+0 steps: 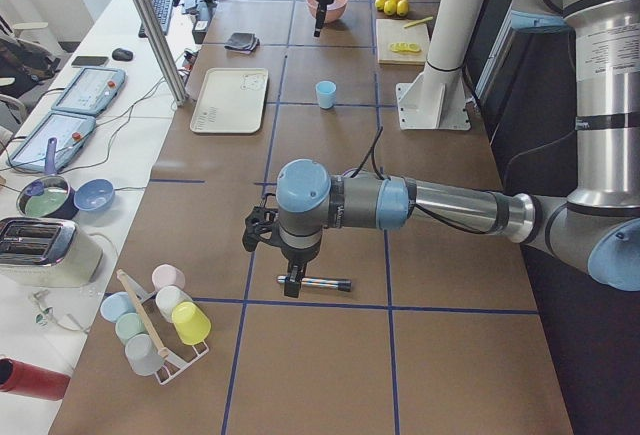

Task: Mash ice and strawberries in cup
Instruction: 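Move the right gripper back to the pink bowl of ice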

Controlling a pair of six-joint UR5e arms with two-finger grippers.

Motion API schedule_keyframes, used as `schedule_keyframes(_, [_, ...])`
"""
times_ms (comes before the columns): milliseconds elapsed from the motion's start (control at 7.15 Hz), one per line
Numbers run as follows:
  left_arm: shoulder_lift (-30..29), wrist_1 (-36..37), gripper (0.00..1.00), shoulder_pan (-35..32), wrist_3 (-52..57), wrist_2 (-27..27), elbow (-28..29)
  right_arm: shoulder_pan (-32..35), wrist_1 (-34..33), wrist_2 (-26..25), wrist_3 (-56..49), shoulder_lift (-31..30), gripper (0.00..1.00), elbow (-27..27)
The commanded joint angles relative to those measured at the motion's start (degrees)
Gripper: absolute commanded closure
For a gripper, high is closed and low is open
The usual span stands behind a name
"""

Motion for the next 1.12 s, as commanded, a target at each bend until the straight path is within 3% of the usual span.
schedule_keyframes(0, [0.20,0.07,0.00,-0.01,-0.03,0.00,-0.62,6.18,0.66,2.77,-9.75,-13.93,0.01,7.88])
schedule_keyframes(140, [0.20,-0.02,0.00,-0.01,-0.03,0.00,-0.80,9.43,4.67,4.53,-11.45,-19.04,0.01,8.17])
schedule_keyframes(280, [0.20,-0.02,0.00,-0.01,-0.03,0.00,-0.80,12.42,14.28,7.33,-12.25,-27.27,0.01,7.39])
schedule_keyframes(420, [0.20,0.07,0.00,-0.01,-0.03,0.00,-0.89,16.98,24.47,12.23,-12.61,-33.44,0.01,4.25])
schedule_keyframes(559, [0.20,0.07,0.00,-0.01,-0.03,0.00,-1.06,21.72,30.14,18.11,-14.52,-36.37,0.01,0.30])
schedule_keyframes(699, [0.20,0.07,0.00,-0.01,-0.03,0.00,-1.24,24.99,30.54,20.17,-18.54,-38.32,0.01,-2.09])
schedule_keyframes(979, [0.20,0.07,0.00,-0.01,-0.03,0.00,-1.77,26.16,30.55,19.41,-20.16,-38.95,0.01,-7.79])
